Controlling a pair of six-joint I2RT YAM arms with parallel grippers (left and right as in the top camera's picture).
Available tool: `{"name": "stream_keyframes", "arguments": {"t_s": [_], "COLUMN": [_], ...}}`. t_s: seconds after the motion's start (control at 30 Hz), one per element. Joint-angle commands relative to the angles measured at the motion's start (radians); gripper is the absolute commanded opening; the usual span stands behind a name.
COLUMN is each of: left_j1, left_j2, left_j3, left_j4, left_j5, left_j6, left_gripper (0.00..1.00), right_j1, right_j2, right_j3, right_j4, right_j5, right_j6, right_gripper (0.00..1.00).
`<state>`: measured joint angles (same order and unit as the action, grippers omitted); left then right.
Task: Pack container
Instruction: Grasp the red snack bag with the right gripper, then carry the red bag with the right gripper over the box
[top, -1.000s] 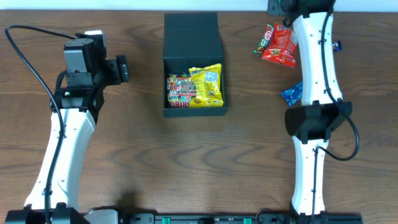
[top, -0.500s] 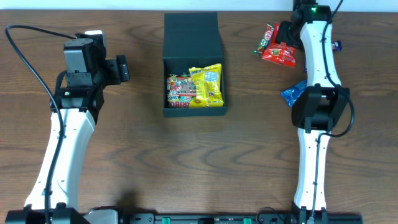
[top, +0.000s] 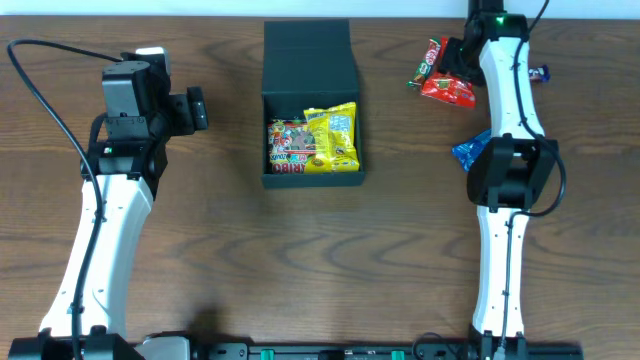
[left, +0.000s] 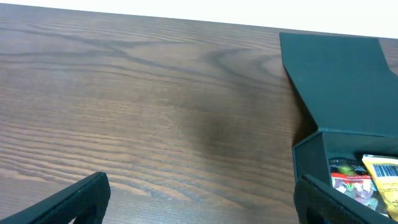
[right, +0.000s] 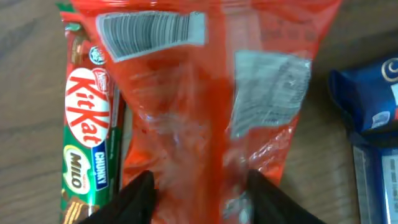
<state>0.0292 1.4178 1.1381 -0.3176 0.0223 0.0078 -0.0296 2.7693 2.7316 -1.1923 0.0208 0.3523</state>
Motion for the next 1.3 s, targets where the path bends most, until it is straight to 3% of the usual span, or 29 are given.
{"name": "stream_keyframes", "arguments": {"t_s": [0.0,0.3,0.6,0.9,1.07,1.27], "left_j1": [0.004,0.004,0.004,0.004,0.004,0.004], "left_j2": [0.010,0.010,0.010,0.010,0.010,0.010], "left_j3": [-0.006,-0.006,-0.006,-0.006,-0.006,-0.006], "left_j4": [0.002,0.001,0.002,0.018,0.033,0.034], "left_j5": [-0.007,-0.007,-0.007,-0.007,-0.012,-0.060], "left_j6": [0.016,0.016,0.016,0.016,0.016,0.016], "left_gripper": [0.95,0.96,0.95,0.95,0.95,0.95], "right_j1": [-0.003,-0.003,-0.003,0.043,0.144,0.327], "right_j2": [0.025,0.025,-0.032,-0.295,-0.383,-0.367], "right_j3": [0.008,0.008,0.019,0.021,0.021,0.021], "right_j4": [-0.001,-0.001,-0.018,-0.037,-0.085,-0.145], "right_j5": [-0.011,-0.010,-0.003,0.076,0.074,0.000], "right_j6": [0.011,0.015,0.014,-0.016,-0.016,0.028], "right_gripper": [0.36,0.01,0.01,0.01,0.01,0.01]}}
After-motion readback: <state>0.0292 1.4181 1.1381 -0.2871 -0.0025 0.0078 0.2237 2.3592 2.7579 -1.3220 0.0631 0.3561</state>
